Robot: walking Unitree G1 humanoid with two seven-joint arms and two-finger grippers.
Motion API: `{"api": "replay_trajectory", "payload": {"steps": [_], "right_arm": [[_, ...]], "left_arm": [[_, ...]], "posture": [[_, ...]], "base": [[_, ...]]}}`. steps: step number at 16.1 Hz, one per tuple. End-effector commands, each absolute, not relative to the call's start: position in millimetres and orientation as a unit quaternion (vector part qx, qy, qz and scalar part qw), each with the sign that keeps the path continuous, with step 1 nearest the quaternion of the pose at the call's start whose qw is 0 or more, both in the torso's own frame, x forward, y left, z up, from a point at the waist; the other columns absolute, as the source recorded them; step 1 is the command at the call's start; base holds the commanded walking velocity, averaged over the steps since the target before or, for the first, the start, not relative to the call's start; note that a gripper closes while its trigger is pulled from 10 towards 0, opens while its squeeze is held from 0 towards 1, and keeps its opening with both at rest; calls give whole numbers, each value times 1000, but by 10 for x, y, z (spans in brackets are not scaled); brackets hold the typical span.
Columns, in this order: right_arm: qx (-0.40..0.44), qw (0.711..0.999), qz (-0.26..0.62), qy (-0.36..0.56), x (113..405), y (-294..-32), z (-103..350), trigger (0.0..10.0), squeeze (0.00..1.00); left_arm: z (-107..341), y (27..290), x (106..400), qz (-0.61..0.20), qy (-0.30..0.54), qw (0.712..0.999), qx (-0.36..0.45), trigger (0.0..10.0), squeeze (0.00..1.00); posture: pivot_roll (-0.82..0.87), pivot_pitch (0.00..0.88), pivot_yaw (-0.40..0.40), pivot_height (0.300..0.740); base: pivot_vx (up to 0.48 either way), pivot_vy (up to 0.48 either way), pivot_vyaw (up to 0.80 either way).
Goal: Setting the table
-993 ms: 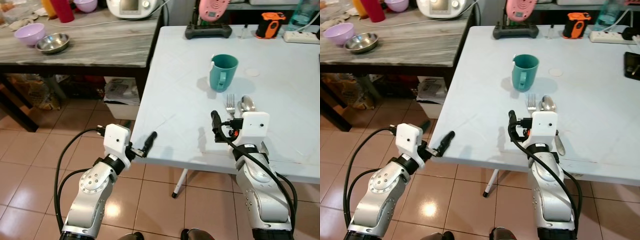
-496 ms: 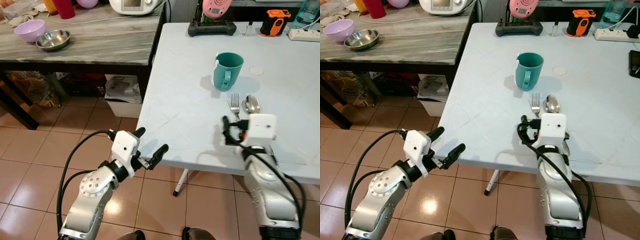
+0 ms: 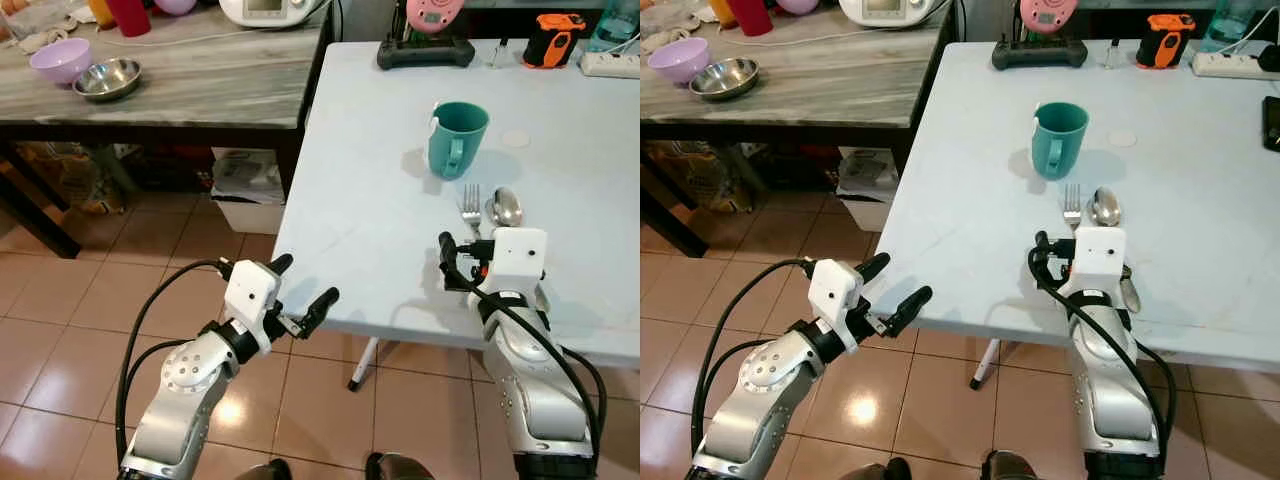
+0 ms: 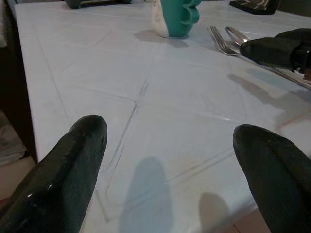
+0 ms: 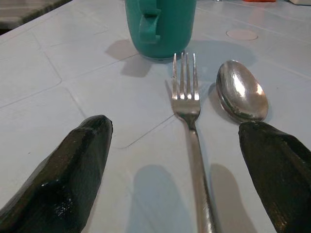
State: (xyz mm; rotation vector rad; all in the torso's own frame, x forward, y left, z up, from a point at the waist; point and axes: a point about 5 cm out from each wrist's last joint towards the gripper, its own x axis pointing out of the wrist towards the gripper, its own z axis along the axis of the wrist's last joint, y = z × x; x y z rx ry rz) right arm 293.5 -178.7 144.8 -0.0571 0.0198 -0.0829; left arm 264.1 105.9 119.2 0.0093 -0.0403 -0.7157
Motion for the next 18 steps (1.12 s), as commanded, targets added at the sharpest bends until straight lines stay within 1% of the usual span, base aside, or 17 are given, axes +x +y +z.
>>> {"api": "replay_trajectory", "payload": {"steps": [1,3,6,11,18], "right_arm": [[-30,998,-46,5,2936,-1796,1472,10000,0],[-30,999,-45,3,2938,-1787,1476,10000,0],[-29,999,-45,2,2938,-1778,1477,10000,0],[-28,999,-38,-7,2977,-1743,1518,10000,0],[-27,999,-15,-10,3068,-1626,1594,10000,0]], "left_arm": [[1219,1058,2641,-348,-22,937,6,10000,0],[1218,1059,2638,-347,-21,938,4,10000,0],[1225,1079,2652,-335,-21,942,-14,10000,0],[1236,1074,2678,-336,-23,942,-3,10000,0],[1236,1070,2660,-362,-20,932,9,10000,0]], "posture": [[-198,185,79,740],[-198,184,81,740],[-199,187,83,740],[-200,185,87,740],[-194,188,81,740]], "base": [[0,-364,0],[0,-336,0],[0,0,0],[0,0,0],[0,0,0]]}}
